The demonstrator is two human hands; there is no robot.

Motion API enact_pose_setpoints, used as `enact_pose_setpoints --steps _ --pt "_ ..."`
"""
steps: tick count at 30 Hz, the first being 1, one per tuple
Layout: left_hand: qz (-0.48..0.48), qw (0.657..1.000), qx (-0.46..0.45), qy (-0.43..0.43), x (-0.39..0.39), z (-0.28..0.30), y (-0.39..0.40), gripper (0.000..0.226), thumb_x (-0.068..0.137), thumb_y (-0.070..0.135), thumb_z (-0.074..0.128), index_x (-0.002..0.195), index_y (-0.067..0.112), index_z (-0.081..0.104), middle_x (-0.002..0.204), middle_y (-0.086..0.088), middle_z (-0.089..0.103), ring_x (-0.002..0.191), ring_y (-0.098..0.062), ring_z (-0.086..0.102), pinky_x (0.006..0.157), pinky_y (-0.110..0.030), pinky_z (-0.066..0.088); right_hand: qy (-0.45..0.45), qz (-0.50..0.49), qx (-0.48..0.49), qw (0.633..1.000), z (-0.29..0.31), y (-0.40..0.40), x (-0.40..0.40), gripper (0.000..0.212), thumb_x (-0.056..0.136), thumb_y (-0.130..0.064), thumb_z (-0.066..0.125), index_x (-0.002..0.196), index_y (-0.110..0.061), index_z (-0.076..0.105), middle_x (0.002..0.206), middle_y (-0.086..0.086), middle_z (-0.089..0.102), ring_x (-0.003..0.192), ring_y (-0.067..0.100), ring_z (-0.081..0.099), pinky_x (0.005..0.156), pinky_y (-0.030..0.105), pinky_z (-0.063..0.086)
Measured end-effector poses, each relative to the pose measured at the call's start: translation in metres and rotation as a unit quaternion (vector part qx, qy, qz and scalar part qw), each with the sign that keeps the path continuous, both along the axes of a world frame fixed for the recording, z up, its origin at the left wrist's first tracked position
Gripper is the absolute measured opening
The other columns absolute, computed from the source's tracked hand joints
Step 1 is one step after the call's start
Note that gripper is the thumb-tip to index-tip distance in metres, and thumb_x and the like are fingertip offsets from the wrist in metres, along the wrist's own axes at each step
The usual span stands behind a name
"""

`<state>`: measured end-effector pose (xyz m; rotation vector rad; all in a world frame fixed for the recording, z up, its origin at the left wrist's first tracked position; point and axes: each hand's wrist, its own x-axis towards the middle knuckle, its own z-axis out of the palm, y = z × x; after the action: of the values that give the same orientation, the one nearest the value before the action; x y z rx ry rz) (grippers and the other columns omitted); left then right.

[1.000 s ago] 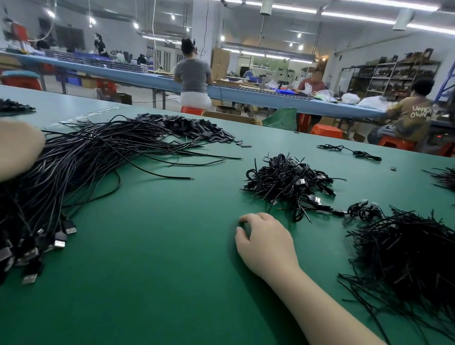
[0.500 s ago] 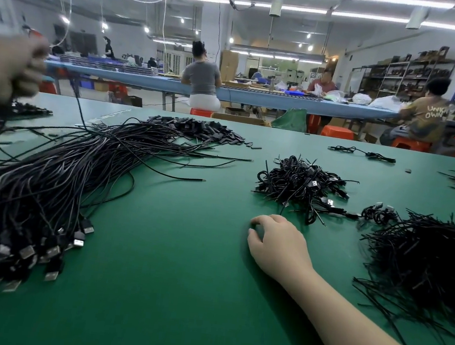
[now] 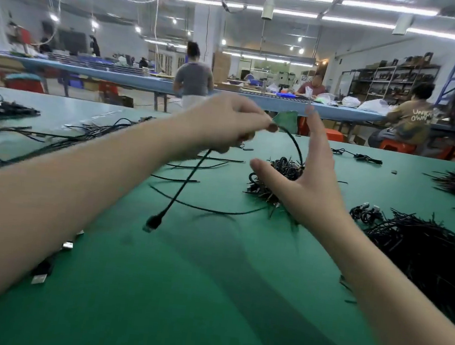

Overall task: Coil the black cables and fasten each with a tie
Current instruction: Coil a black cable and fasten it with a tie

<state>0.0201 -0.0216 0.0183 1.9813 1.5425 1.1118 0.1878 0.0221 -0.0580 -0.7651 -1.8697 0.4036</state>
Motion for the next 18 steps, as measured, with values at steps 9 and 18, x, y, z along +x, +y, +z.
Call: enact_pose_setpoints --steps 9,18 --pt "-0.072 0.996 -0.010 0.042 0.022 -0.041 0.019 0.029 0.081 0.000 0.060 0.096 0.025 0.057 0.092 0.005 0.064 0.078 -0.003 0.062 0.066 -0.015 0.053 -0.201 0.024 -0.133 0.970 0.031 0.001 0.029 0.027 0.076 -0.049 0.072 0.097 -0.034 0.067 0.054 -0.005 0.059 0.043 0.004 0.041 0.041 0.012 0.033" --pt "0.255 0.922 -0.182 0.226 -0.019 -0.069 0.048 0.080 0.083 0.079 0.033 0.071 0.006 0.065 0.054 0.000 0.068 0.051 -0.015 0.065 0.051 -0.022 0.047 -0.147 0.051 -0.286 0.946 0.031 0.008 0.036 0.024 0.092 -0.039 0.058 0.091 -0.017 0.066 0.045 -0.012 0.045 0.034 0.002 0.035 0.034 0.015 0.028"
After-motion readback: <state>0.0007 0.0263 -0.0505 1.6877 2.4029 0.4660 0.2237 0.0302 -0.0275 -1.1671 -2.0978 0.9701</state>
